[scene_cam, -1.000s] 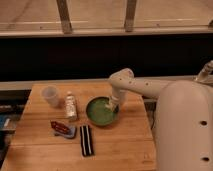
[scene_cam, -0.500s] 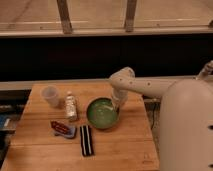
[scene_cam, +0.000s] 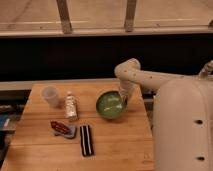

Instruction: Drag the ceramic bowl in a circle

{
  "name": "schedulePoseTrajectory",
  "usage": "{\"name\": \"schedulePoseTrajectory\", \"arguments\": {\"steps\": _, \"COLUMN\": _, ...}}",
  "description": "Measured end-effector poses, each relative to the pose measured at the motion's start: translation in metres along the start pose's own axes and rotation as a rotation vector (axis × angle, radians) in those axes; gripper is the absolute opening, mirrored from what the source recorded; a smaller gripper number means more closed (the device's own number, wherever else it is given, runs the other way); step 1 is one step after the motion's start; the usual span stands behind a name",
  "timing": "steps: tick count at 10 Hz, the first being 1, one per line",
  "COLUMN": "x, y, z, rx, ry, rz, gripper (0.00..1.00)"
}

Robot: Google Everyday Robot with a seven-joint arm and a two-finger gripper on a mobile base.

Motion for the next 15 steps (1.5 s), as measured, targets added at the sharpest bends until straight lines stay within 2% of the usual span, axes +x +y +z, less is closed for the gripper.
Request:
{"name": "schedulePoseTrajectory", "arguments": {"steps": 2, "x": -0.019, "y": 0.015, "z": 0.003, "rx": 0.010, "ry": 0.004, "rz": -0.036, "gripper": 0.00}}
{"name": "schedulePoseTrajectory", "arguments": {"steps": 5, "x": -0.030, "y": 0.064, "z": 0.000, "rx": -0.015, "ry": 0.006, "rz": -0.138, "gripper": 0.00}}
{"name": "schedulePoseTrajectory", "arguments": {"steps": 8, "x": 0.003, "y": 0.109, "z": -0.006, "rx": -0.039, "ry": 0.019, "rz": -0.257, "gripper": 0.00}}
{"name": "schedulePoseTrajectory", "arguments": {"steps": 10, "x": 0.042, "y": 0.125, "z": -0.008, "rx": -0.035, "ry": 0.045, "rz": -0.298, "gripper": 0.00}}
{"name": "schedulePoseTrajectory", "arguments": {"steps": 12, "x": 0.070, "y": 0.111, "z": -0.007, "rx": -0.010, "ry": 0.060, "rz": -0.280, "gripper": 0.00}}
{"name": "schedulePoseTrajectory", "arguments": {"steps": 13, "x": 0.084, "y": 0.093, "z": -0.007, "rx": 0.002, "ry": 0.067, "rz": -0.247, "gripper": 0.00}}
{"name": "schedulePoseTrajectory", "arguments": {"steps": 15, "x": 0.088, "y": 0.065, "z": -0.006, "rx": 0.016, "ry": 0.071, "rz": -0.194, "gripper": 0.00}}
